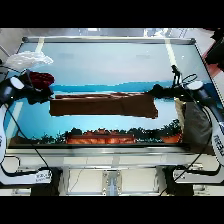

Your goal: Fold the shirts.

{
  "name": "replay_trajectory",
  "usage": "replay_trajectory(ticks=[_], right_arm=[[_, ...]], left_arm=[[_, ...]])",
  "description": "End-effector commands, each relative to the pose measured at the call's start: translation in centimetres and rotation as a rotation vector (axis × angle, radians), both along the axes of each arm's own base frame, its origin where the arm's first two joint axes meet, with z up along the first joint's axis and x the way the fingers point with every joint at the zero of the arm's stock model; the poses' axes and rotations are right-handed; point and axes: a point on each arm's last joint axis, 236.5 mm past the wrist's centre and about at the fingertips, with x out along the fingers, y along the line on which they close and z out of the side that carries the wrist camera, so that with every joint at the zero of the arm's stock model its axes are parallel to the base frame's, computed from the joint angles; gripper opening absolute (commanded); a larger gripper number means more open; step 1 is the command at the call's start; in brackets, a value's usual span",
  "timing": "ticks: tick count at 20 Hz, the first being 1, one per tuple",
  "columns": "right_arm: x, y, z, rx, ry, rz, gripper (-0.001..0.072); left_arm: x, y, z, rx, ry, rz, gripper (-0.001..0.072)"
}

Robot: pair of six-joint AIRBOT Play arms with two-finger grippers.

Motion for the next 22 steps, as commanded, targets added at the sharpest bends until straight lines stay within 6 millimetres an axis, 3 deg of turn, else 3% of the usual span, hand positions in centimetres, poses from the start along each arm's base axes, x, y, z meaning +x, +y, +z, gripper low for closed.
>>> replay_trajectory(ticks=[1, 5, 7, 8, 9, 10, 11, 12, 13, 15, 17, 19, 22], right_arm=[[2.2, 0.8, -4.8, -0.042, 0.026, -0.022, 0.0015], [2.4, 1.1, -8.1, -0.068, 0.065, -0.026, 0.0016], [2.2, 1.2, -8.5, -0.067, 0.076, -0.024, 0.0018], [2.2, 1.2, -8.4, -0.064, 0.078, -0.020, 0.0020], [2.2, 1.5, -7.8, -0.054, 0.074, -0.009, 0.0052], [2.2, 1.9, -6.6, -0.042, 0.065, 0.014, 0.0170], [2.0, 2.4, -5.1, -0.028, 0.055, 0.047, 0.0343], [1.7, 2.8, -2.9, -0.011, 0.041, 0.090, 0.0504], [1.3, 2.8, -0.6, -0.002, 0.020, 0.122, 0.0516], [0.9, 0.8, 3.1, -0.054, -0.040, 0.139, 0.0515], [0.7, -3.7, 4.6, -0.153, -0.053, 0.056, 0.0515], [0.3, -8.3, 4.2, -0.192, 0.010, -0.077, 0.0515], [-0.5, -10.7, 1.8, -0.107, 0.119, -0.144, 0.0515]], left_arm=[[2.9, 1.4, -2.8, 0.139, -0.005, -0.001, 0.0009], [3.9, 1.4, -4.2, 0.162, -0.023, -0.017, 0.0011], [4.4, 1.2, -4.1, 0.164, -0.042, -0.021, 0.0013], [4.4, 1.0, -3.9, 0.164, -0.045, -0.023, 0.0042], [4.3, 1.0, -3.7, 0.166, -0.045, -0.025, 0.0219], [4.3, 1.0, -3.0, 0.167, -0.055, -0.024, 0.0479], [4.4, 1.3, -2.1, 0.173, -0.074, -0.019, 0.0536], [4.6, 1.6, -0.5, 0.181, -0.105, -0.014, 0.0535], [4.8, 1.7, 1.5, 0.188, -0.150, -0.008, 0.0535], [5.6, 1.5, 6.1, 0.211, -0.274, -0.022, 0.0535], [5.4, -0.5, 9.8, 0.252, -0.328, -0.132, 0.0535], [5.3, -3.1, 11.3, 0.253, -0.294, -0.221, 0.0535], [7.3, -8.8, 12.8, 0.249, -0.322, -0.352, 0.0534]])
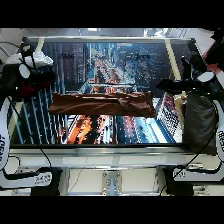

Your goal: Fold the shirts.

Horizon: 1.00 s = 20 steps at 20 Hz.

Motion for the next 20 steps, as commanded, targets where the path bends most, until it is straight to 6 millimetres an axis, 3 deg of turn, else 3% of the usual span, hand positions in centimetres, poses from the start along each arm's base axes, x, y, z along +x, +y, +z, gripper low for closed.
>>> replay_trajectory(ticks=[1, 4, 6, 8, 11, 16, 20], right_arm=[[-1.7, -2.8, -2.4, 0.063, 0.134, -0.070, 0.0518], [-1.9, -1.2, -6.2, 0.175, 0.237, -0.046, 0.0534], [-1.6, 0.5, -7.7, 0.283, 0.263, -0.017, 0.0536], [-1.8, 1.0, -9.4, 0.314, 0.292, -0.002, 0.0566], [-2.1, 1.0, -11.2, 0.318, 0.327, -0.003, 0.0701], [-2.2, 1.4, -13.1, 0.334, 0.360, -0.002, 0.0700], [-2.4, 4.5, -13.8, 0.343, 0.371, 0.068, 0.0696]], left_arm=[[1.2, -6.8, 1.6, 0.028, 0.008, -0.171, 0.0532], [1.2, -13.1, -1.7, 0.040, 0.108, -0.293, 0.0533], [0.4, -15.7, -4.4, 0.049, 0.172, -0.345, 0.0533], [-0.1, -17.7, -5.7, 0.037, 0.197, -0.378, 0.0533], [-0.5, -18.6, -5.8, 0.038, 0.200, -0.397, 0.0533], [-0.6, -19.1, -5.8, 0.013, 0.204, -0.397, 0.0533], [-0.6, -19.0, -5.8, 0.013, 0.205, -0.397, 0.0533]])
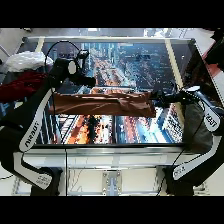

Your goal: Fold the shirts.

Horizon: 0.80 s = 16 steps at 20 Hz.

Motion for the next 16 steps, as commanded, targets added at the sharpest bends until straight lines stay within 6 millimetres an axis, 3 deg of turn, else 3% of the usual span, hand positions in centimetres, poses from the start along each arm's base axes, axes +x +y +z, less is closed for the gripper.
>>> replay_trajectory(ticks=[1, 4, 6, 7, 8, 9, 10, 11, 13, 16], right_arm=[[-0.3, 2.4, -1.0, -0.010, -0.006, 0.071, 0.0695], [-0.5, 5.0, -1.2, -0.020, -0.016, 0.121, 0.0688], [-0.3, 5.9, -1.3, -0.032, -0.024, 0.127, 0.0610], [-0.2, 6.2, -1.3, -0.033, -0.028, 0.127, 0.0426], [0.0, 6.5, -1.2, -0.024, -0.032, 0.122, 0.0129], [0.1, 6.8, -0.8, -0.005, -0.034, 0.115, 0.0016], [0.1, 7.1, -0.2, 0.015, -0.035, 0.114, 0.0019], [-0.1, 7.3, 0.3, 0.025, -0.039, 0.123, 0.0019], [-0.4, 7.6, 1.9, 0.034, -0.056, 0.144, 0.0018], [-0.9, 7.8, 6.0, 0.034, -0.121, 0.184, 0.0017]], left_arm=[[-0.1, -0.1, -0.1, -0.003, 0.005, -0.001, 0.0533], [-0.1, -0.1, -0.1, -0.002, 0.006, -0.001, 0.0533], [-0.1, -0.1, -0.1, -0.002, 0.007, -0.001, 0.0532], [-0.2, -0.1, -0.1, -0.002, 0.008, -0.002, 0.0531], [-0.2, -0.1, -0.3, 0.000, 0.014, -0.002, 0.0483], [-0.4, -0.1, -0.6, 0.003, 0.022, -0.003, 0.0468], [-0.6, -0.2, -1.0, 0.003, 0.039, -0.005, 0.0355], [-1.0, -0.7, -1.5, -0.009, 0.063, -0.008, 0.0044], [-1.6, -1.8, -2.7, -0.043, 0.110, -0.013, 0.0013], [-2.9, -4.6, -4.6, -0.099, 0.174, -0.066, 0.0013]])
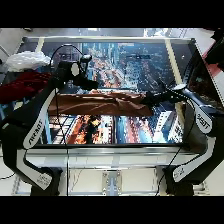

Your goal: Fold the shirts.

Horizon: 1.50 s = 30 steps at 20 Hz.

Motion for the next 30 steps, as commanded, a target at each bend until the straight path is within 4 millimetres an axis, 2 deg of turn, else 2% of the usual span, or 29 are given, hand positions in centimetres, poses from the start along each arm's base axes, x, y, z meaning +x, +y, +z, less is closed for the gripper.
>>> replay_trajectory(ticks=[1, 5, 9, 11, 13, 16, 18, 20, 21, 23, 24, 25, 27, 29, 30], right_arm=[[-0.9, 0.6, 4.8, 0.015, -0.061, 0.043, 0.0017], [-2.0, 0.6, 10.9, -0.003, -0.148, 0.039, 0.0017], [-2.5, 0.9, 15.5, -0.001, -0.192, 0.052, 0.0016], [-1.9, 0.9, 17.4, -0.002, -0.216, 0.046, 0.0016], [-1.9, 0.9, 19.2, 0.001, -0.230, 0.055, 0.0016], [-2.4, 1.2, 21.1, 0.007, -0.222, 0.076, 0.0016], [-2.4, 1.9, 21.7, -0.003, -0.227, 0.081, 0.0016], [-2.5, 3.4, 21.5, -0.035, -0.224, 0.106, 0.0015], [-2.4, 4.3, 21.1, -0.062, -0.224, 0.117, 0.0015], [-1.6, 6.8, 20.5, -0.104, -0.236, 0.123, 0.0015], [-0.6, 9.0, 20.5, -0.105, -0.265, 0.112, 0.0015], [0.5, 11.4, 20.6, -0.090, -0.306, 0.096, 0.0015], [2.0, 17.6, 20.7, -0.041, -0.370, 0.074, 0.0015], [1.7, 24.9, 19.5, 0.019, -0.382, 0.112, 0.0016], [1.6, 28.2, 19.2, 0.056, -0.403, 0.119, 0.0018]], left_arm=[[-1.8, -3.3, -2.2, -0.070, 0.087, -0.058, 0.0012], [-4.4, -7.1, -5.7, -0.068, 0.167, -0.127, 0.0012], [-6.7, -10.3, -7.9, -0.064, 0.210, -0.190, 0.0012], [-6.9, -12.1, -7.9, -0.087, 0.179, -0.224, 0.0012], [-6.3, -13.3, -7.7, -0.105, 0.129, -0.226, 0.0013], [-5.3, -13.8, -7.2, -0.124, 0.086, -0.216, 0.0013], [-5.3, -13.3, -6.5, -0.123, 0.086, -0.214, 0.0013], [-4.2, -11.5, -3.1, -0.128, 0.041, -0.205, 0.0013], [-3.4, -9.8, -1.0, -0.114, 0.000, -0.205, 0.0012], [-1.7, -4.7, 4.0, -0.058, -0.092, -0.154, 0.0013], [-0.9, -2.0, 6.8, -0.044, -0.144, -0.115, 0.0013], [-0.4, 0.2, 9.5, -0.054, -0.192, -0.074, 0.0013], [0.1, 4.5, 14.6, -0.074, -0.290, 0.010, 0.0013], [-0.1, 8.2, 18.4, -0.079, -0.362, 0.080, 0.0013], [-0.4, 9.7, 19.5, -0.077, -0.380, 0.107, 0.0013]])
